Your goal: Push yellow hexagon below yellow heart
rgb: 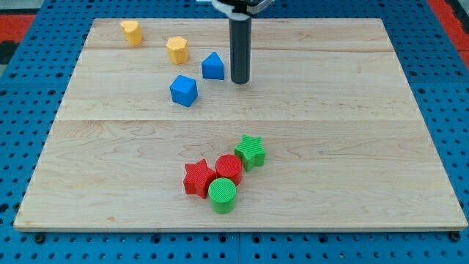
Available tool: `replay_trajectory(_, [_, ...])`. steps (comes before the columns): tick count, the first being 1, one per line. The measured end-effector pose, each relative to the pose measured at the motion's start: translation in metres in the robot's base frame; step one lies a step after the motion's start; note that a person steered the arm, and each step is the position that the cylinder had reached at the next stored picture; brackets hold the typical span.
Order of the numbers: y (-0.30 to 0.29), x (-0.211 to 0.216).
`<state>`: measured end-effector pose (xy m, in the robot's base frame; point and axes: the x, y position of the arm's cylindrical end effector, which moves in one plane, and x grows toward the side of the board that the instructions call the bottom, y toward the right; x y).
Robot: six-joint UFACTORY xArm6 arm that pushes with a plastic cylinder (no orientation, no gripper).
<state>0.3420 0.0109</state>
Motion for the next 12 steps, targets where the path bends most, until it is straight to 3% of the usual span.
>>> replay_trajectory(1, [-0.007,-0.019])
replay_trajectory(2, [-0.061,-0.018])
replay_trajectory(3, [-0.080,-0.016])
replay_trajectory(5, [-0.096,-0.055])
replay_trajectory(7, [-0.089,-0.069])
replay_trajectory(9, [-0.129,-0.061])
replay_trajectory(10, [-0.117,-0.085])
replay_trajectory(12, [-0.117,-0.091])
